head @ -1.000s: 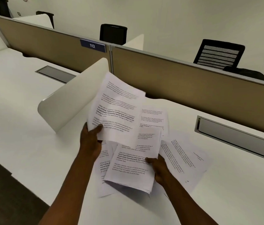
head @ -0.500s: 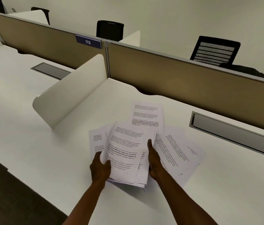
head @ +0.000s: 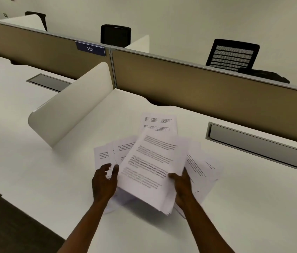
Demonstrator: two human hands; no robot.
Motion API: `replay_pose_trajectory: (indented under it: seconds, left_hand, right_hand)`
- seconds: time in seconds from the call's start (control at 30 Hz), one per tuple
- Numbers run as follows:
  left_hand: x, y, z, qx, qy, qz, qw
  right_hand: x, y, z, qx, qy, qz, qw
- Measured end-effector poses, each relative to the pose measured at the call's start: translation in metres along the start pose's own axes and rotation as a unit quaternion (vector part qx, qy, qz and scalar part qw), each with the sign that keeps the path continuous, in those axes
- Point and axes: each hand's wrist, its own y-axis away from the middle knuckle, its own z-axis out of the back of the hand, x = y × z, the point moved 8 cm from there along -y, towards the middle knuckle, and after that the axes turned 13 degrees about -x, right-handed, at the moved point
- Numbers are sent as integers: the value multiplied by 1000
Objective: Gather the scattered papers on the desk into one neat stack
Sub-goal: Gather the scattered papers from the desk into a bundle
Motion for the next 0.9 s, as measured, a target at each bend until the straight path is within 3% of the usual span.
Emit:
replay_pose_trajectory:
  seconds: [0.1,0.33,0.57,0.77,0.83,0.9]
  left_hand:
    - [-25,4,-30,15,-4,-86,996]
    - [-48,41,-141,216,-180,-237,930]
    - [-56,44,-170,220,-329,-290,871]
    - [-56,40,-171,214,-349,-265,873]
    - [-74,75,-194,250,-289,-281,880]
    - [-78,83,-191,272,-185,-242,913]
  right_hand:
    - [13,-10,40,-56,-57,-2,997]
    - [41,-29,108,-118,-132,19,984]
    - [27,-39,161,-141,-122,-3,982]
    - [20,-39,155,-121,-112,-2,986]
    - [27,-31,196,-158,-132,3,979]
    - [24,-29,203,-148,-154,-20,977]
